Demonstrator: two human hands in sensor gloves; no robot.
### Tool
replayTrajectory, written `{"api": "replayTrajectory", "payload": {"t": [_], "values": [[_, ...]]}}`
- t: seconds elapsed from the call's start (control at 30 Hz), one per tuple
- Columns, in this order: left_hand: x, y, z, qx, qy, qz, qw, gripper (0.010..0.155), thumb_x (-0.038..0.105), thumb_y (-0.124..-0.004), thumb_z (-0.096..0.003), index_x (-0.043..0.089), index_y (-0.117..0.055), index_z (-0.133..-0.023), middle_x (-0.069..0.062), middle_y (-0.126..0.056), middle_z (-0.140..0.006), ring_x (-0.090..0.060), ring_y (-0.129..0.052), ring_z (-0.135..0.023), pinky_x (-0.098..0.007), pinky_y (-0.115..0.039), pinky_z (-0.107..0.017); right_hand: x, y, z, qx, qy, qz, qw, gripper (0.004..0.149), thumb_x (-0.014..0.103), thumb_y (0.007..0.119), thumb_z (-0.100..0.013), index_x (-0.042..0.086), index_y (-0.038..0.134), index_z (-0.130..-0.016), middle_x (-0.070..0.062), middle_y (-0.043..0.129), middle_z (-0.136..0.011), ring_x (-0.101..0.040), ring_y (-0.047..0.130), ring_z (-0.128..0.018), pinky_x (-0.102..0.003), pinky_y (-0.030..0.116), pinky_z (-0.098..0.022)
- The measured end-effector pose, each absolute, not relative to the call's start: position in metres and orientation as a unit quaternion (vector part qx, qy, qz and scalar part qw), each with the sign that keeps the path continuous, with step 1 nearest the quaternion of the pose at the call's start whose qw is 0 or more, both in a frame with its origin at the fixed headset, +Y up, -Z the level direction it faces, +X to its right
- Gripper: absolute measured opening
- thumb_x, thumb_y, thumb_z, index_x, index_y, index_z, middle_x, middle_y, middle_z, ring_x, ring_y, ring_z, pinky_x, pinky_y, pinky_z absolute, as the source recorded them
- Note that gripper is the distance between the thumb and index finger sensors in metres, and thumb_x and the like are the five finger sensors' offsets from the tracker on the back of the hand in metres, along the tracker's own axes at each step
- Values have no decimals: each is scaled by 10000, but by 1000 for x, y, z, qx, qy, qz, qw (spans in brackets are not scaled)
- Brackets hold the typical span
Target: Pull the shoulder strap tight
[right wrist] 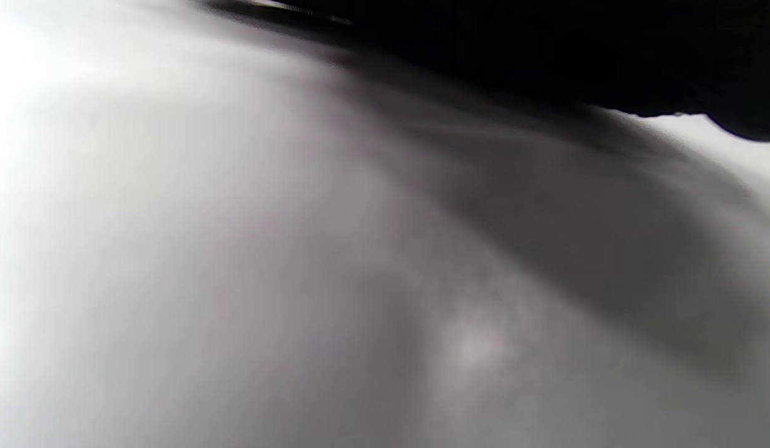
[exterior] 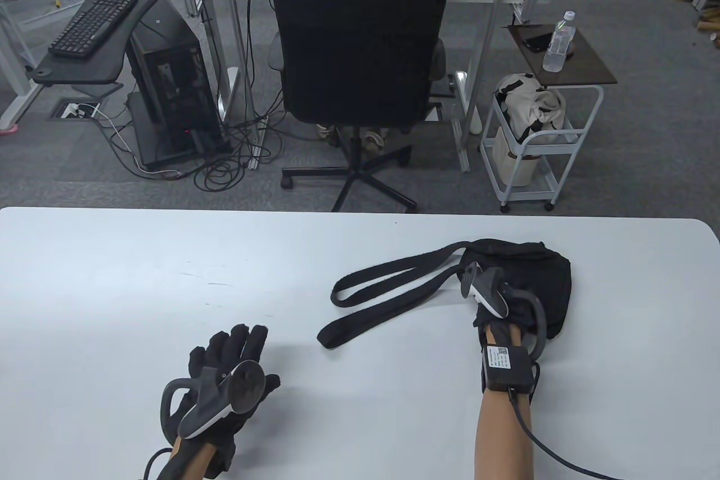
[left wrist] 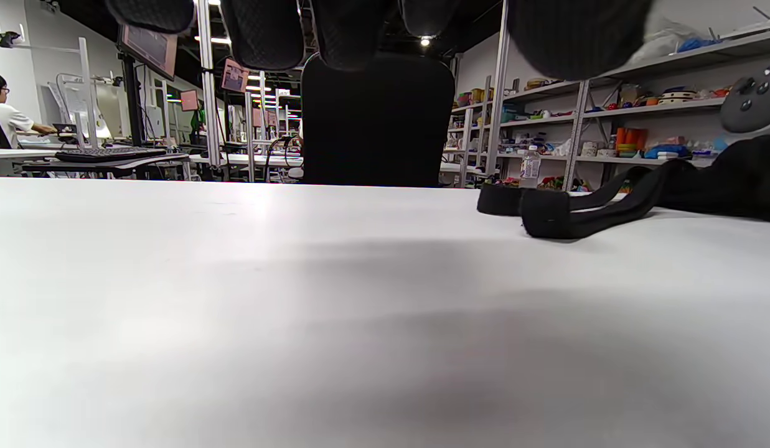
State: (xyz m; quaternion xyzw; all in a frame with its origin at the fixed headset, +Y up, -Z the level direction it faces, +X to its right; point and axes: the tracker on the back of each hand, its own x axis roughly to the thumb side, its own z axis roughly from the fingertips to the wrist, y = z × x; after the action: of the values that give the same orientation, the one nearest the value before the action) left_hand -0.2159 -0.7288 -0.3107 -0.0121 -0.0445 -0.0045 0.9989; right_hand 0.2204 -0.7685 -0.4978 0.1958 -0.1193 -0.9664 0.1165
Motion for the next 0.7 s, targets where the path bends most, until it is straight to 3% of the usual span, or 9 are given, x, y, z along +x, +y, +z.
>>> {"api": "replayTrajectory", "payload": {"t": [0.27, 0.7], "values": [[-217, -727, -310, -3, -45, -2, 999, 838, 627, -612, -508, 319, -214, -1178, -80, -316, -1286, -447, -443, -1169, -704, -428, -803, 216, -747, -487, 171, -55, -974, 139, 572, 243, 573, -569, 254, 194, -997, -71, 357, -1002, -332, 503, -872, -537, 452, -787], [-219, -723, -306, 9, -47, 8, 999, 840, 630, -609, -508, 315, -212, -1178, -83, -320, -1285, -449, -446, -1167, -704, -434, -801, 206, -684, -457, 115, 34, -978, 171, 564, 223, 578, -558, 200, 221, -994, -122, 391, -972, -367, 539, -820, -564, 511, -728]]}}
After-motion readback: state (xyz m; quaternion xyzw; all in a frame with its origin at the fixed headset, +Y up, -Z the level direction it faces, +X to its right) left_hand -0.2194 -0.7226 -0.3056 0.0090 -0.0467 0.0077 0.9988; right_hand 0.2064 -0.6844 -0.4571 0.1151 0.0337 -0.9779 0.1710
